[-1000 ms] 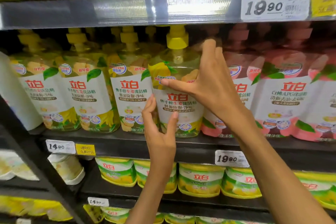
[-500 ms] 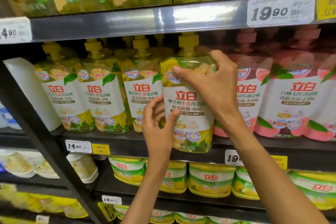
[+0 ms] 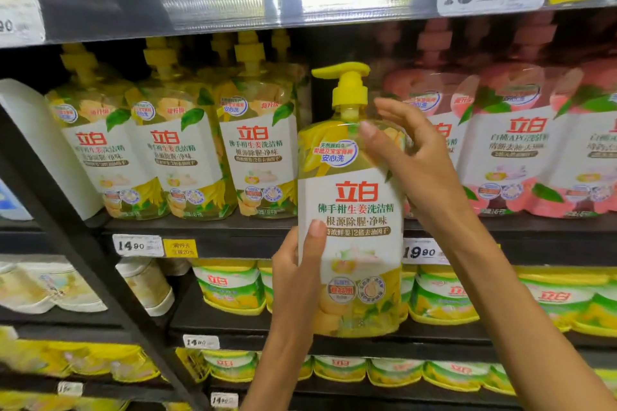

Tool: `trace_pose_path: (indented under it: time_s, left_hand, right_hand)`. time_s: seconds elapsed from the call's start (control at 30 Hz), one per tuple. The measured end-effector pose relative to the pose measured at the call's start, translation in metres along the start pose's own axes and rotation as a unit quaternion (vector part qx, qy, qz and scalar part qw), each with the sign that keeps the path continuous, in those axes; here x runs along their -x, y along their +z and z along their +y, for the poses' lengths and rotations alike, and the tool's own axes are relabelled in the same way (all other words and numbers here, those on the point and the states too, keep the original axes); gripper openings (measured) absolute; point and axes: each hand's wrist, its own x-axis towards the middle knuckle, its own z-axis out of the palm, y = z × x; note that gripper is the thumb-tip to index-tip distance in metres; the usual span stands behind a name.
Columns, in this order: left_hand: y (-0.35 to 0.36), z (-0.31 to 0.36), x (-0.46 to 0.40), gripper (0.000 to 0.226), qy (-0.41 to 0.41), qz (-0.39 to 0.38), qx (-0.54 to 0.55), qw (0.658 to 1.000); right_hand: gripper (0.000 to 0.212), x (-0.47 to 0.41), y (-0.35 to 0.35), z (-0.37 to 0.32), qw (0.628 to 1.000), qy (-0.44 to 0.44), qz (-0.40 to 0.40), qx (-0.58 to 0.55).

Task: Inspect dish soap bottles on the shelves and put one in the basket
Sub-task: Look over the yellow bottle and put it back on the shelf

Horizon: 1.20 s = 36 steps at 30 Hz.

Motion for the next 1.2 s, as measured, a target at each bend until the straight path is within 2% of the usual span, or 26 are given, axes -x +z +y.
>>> trace_pose_path:
  time_s: [0.07,0.17,0.33,0.43,0.57,0.73,0.83,0.87,0.9,0.97,1.07,1.13,1.2]
  left_hand:
    - [0.0,0.001,0.012,0.058,-0.027,-0.015,0.003,1.0]
    - [0.0,0.005,0.021,0.065,-0.053,-0.05,0.001,0.997]
    - [-0.003,0.01,0.037,0.054,-0.077,-0.085,0.007,0.993]
    - [-0.007,0.009,0.041,0.058,-0.079,-0.102,-0.009,0.992]
    - [-0.011,0.009,0.037,0.046,-0.079,-0.12,-0.018,0.989]
    - [-0.021,0.003,0.034,0.044,-0.082,-0.132,0.063,0.986]
    - [-0.017,0.001,0.038,0.047,-0.123,-0.145,0.131,0.973]
    - [-0.015,-0.003,0.038,0.049,-0.136,-0.144,0.139,0.97]
    - [-0.014,-0.006,0.038,0.05,-0.147,-0.135,0.139,0.97]
    - [-0.016,-0.013,0.037,0.051,-0.164,-0.117,0.126,0.971]
    - [-0.024,-0.011,0.033,0.052,-0.148,-0.13,0.027,0.98]
    - [-0.021,0.0,0.025,0.074,-0.096,-0.136,-0.051,0.985]
    - [-0.025,0.003,0.029,0.12,-0.041,-0.168,-0.086,0.981]
  right_hand:
    - [0.06,0.011,-0.008,0.014,0.998,0.042,-0.044,-0.029]
    - [0.053,0.03,-0.007,0.028,0.976,0.125,-0.121,-0.132]
    - [0.058,0.04,-0.004,0.023,0.968,0.121,-0.073,-0.206]
    - [0.058,0.044,-0.002,0.02,0.972,0.124,-0.038,-0.194]
    - [0.085,0.048,0.005,0.015,0.983,0.134,-0.007,-0.125]
    - [0.06,0.051,-0.006,0.016,0.979,0.105,-0.025,-0.175]
    - [0.068,0.049,-0.004,0.017,0.934,0.153,-0.116,-0.302]
    - [0.061,0.048,-0.002,0.017,0.913,0.169,-0.148,-0.34]
    - [0.049,0.049,0.0,0.017,0.898,0.177,-0.167,-0.365]
    - [0.029,0.049,0.003,0.019,0.886,0.186,-0.155,-0.394]
    - [0.024,0.047,0.002,0.022,0.895,0.17,-0.121,-0.395]
    - [0.036,0.047,0.003,0.018,0.918,0.15,-0.09,-0.355]
    - [0.05,0.048,0.004,0.015,0.943,0.134,-0.065,-0.297]
